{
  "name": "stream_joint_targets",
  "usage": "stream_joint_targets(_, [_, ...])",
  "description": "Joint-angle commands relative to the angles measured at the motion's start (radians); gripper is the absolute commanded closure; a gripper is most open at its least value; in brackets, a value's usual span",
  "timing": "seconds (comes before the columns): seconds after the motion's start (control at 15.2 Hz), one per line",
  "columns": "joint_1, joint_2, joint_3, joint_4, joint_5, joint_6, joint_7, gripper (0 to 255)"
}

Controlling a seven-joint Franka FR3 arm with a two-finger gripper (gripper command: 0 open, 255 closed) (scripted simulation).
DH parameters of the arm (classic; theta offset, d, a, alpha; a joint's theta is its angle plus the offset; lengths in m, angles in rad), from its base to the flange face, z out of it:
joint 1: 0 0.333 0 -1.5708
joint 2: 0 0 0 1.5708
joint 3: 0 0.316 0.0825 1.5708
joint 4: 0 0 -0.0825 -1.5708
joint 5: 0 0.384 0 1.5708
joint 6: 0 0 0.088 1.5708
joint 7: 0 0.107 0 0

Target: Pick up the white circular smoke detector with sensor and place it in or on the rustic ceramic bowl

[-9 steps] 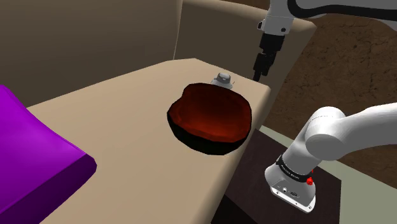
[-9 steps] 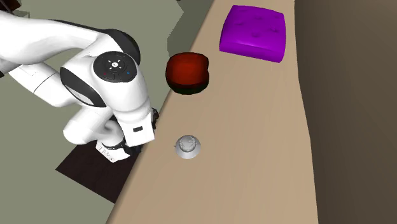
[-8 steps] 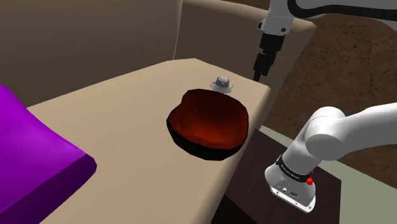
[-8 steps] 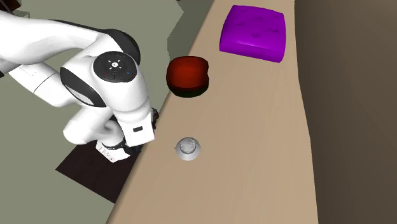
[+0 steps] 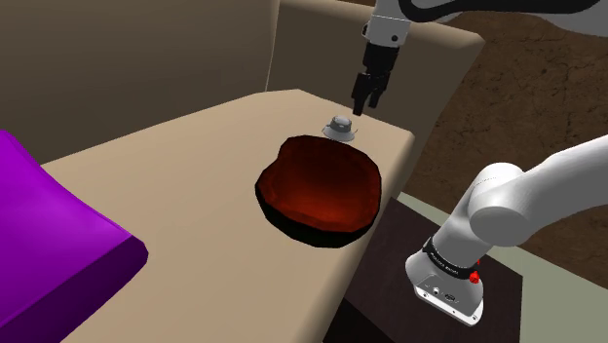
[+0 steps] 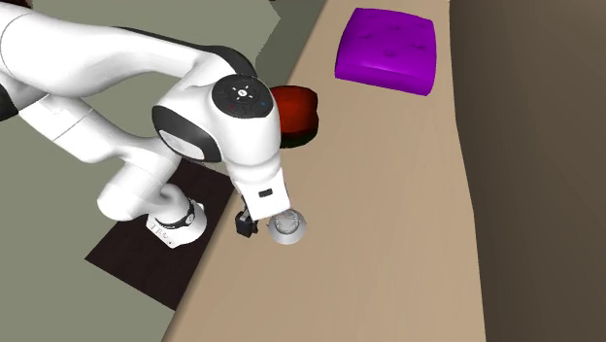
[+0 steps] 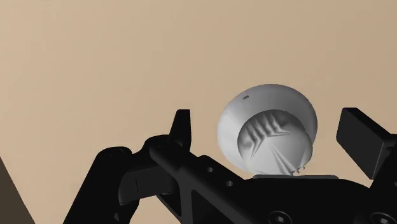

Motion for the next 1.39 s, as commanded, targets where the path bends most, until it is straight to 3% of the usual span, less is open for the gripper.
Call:
stream_joint_targets(0.0, [0.009, 0.066, 0.015, 0.043, 0.007, 0.039, 0.016, 0])
stream_joint_targets(0.13, [0.016, 0.125, 0.028, 0.090, 0.010, 0.066, 0.030, 0])
stream_joint_targets(0.66, [0.016, 0.125, 0.029, -0.012, 0.010, 0.168, 0.030, 0])
stream_joint_targets(1.12, [0.016, 0.125, 0.029, -0.012, 0.010, 0.167, 0.030, 0])
stream_joint_targets(1.19, [0.016, 0.125, 0.029, -0.012, 0.010, 0.167, 0.030, 255])
stream_joint_targets(1.32, [0.016, 0.125, 0.029, -0.012, 0.010, 0.167, 0.030, 255])
